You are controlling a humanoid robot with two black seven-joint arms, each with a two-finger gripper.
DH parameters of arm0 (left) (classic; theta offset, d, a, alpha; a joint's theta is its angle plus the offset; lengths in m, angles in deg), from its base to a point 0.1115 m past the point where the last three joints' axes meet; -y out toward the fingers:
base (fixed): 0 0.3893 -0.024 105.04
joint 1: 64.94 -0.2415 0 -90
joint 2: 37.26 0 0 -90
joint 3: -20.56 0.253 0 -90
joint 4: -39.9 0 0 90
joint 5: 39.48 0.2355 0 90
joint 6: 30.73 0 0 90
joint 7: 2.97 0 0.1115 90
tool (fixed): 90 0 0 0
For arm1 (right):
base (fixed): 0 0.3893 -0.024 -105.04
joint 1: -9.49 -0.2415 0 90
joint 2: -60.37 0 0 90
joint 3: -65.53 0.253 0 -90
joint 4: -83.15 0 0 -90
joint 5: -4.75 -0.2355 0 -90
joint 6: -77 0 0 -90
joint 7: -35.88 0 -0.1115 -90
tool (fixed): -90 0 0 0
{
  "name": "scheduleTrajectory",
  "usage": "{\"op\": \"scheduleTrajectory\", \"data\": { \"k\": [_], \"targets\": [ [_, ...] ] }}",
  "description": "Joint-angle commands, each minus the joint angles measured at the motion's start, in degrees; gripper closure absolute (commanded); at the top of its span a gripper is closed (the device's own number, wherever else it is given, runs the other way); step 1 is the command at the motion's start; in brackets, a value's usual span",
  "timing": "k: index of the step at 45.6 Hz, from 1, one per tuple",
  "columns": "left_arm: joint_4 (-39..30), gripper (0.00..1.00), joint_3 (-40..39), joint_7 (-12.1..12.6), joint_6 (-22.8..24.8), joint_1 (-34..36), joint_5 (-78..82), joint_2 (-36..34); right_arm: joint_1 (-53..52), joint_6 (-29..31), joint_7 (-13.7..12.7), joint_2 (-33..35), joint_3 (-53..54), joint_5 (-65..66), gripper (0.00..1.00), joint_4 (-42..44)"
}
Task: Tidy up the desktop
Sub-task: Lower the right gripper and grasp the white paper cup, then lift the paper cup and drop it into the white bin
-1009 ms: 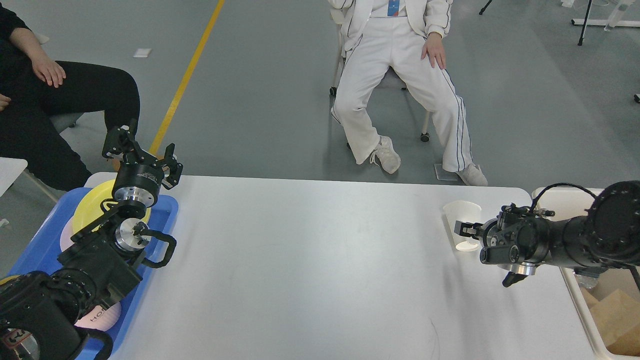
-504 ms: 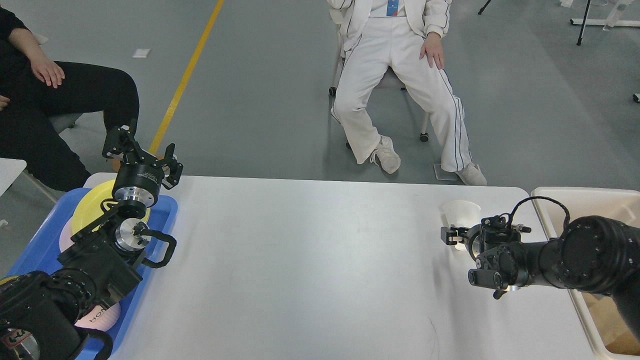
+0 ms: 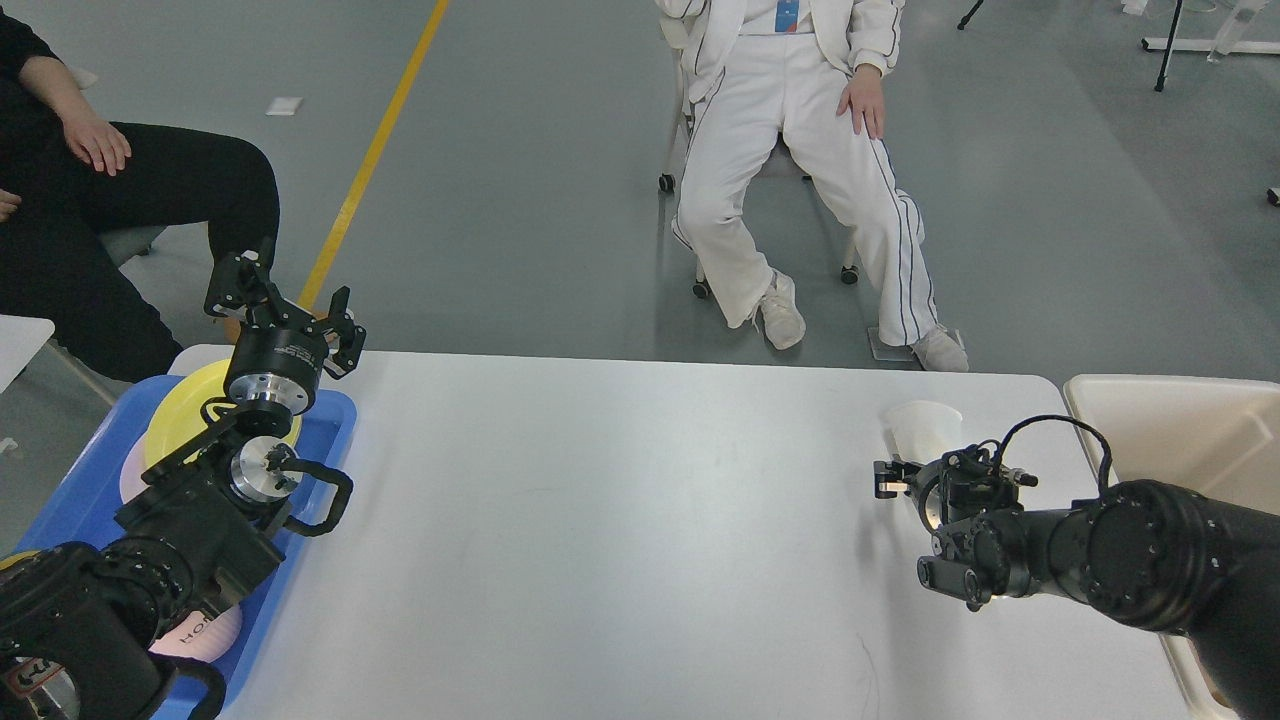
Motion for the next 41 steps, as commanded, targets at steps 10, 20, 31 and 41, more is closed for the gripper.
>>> {"op": "scheduleTrajectory", "data": {
  "k": [10,20,31,41],
  "targets": [
    [0.0,0.04,0.0,0.0,0.0,0.0,0.0,0.0,0.8,-0.9,-0.1,-0.3,0.3,-0.2,0.61,0.1],
    [0.0,0.04,0.0,0.0,0.0,0.0,0.0,0.0,-2.8,-1.4,-0.1,0.3,2.0,-0.3,0.75,-2.1],
    [0.0,0.04,0.0,0.0,0.1,0.0,-0.1,0.0,-13.7,-4.8,-0.1,6.2,3.2,-0.2,0.84,-16.0],
    [0.0,0.04,0.0,0.0,0.0,0.0,0.0,0.0,-28.3,-5.3,0.0,15.3,5.9,-0.2,0.84,-29.6]
  ]
}}
